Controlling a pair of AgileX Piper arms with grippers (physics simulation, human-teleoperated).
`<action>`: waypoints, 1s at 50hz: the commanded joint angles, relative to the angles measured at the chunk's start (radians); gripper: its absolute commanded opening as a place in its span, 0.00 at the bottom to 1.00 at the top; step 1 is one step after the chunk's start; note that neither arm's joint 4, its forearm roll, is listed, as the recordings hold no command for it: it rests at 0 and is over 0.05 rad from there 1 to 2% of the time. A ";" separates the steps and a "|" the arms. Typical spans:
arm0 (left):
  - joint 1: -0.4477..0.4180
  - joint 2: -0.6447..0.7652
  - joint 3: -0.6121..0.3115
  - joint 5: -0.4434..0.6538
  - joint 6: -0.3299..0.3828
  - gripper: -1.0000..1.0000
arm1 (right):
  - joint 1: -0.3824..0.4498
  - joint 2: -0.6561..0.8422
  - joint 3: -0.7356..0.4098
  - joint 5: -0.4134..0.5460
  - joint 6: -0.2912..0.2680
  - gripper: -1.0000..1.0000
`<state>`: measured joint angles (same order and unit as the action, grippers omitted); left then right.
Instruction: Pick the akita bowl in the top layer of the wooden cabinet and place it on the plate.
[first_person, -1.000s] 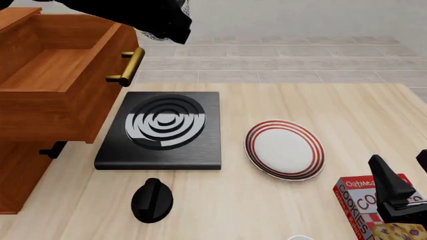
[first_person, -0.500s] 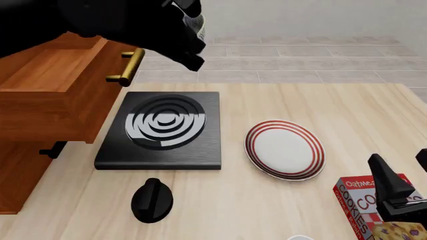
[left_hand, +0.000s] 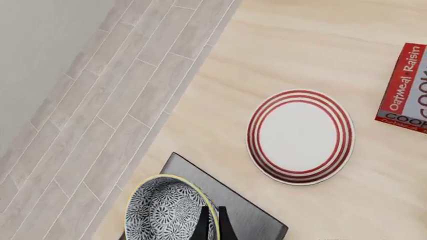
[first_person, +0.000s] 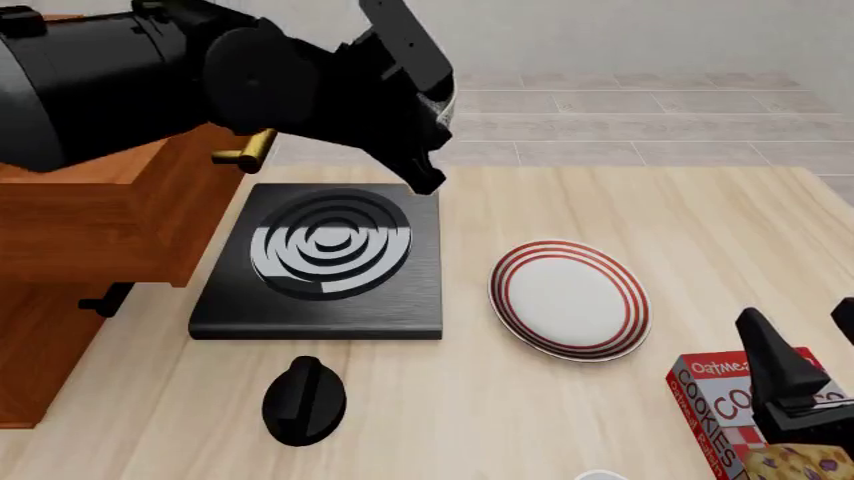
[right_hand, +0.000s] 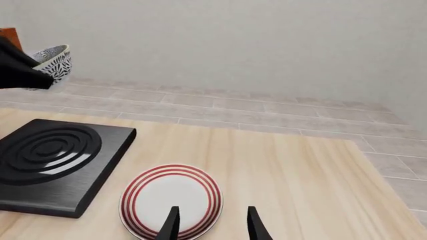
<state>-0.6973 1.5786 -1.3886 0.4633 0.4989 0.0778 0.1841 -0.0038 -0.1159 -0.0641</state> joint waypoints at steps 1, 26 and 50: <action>-0.015 0.013 0.037 -0.053 0.047 0.00 | 0.001 -0.011 0.000 0.012 0.000 1.00; -0.030 0.094 0.073 -0.159 0.090 0.00 | 0.008 0.045 0.001 -0.042 -0.011 1.00; -0.030 0.179 0.077 -0.230 0.115 0.00 | 0.015 0.025 0.002 -0.016 -0.015 1.00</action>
<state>-0.7278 1.7345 -1.3090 0.2605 0.6004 0.0906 0.1983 -0.0020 -0.1245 -0.0777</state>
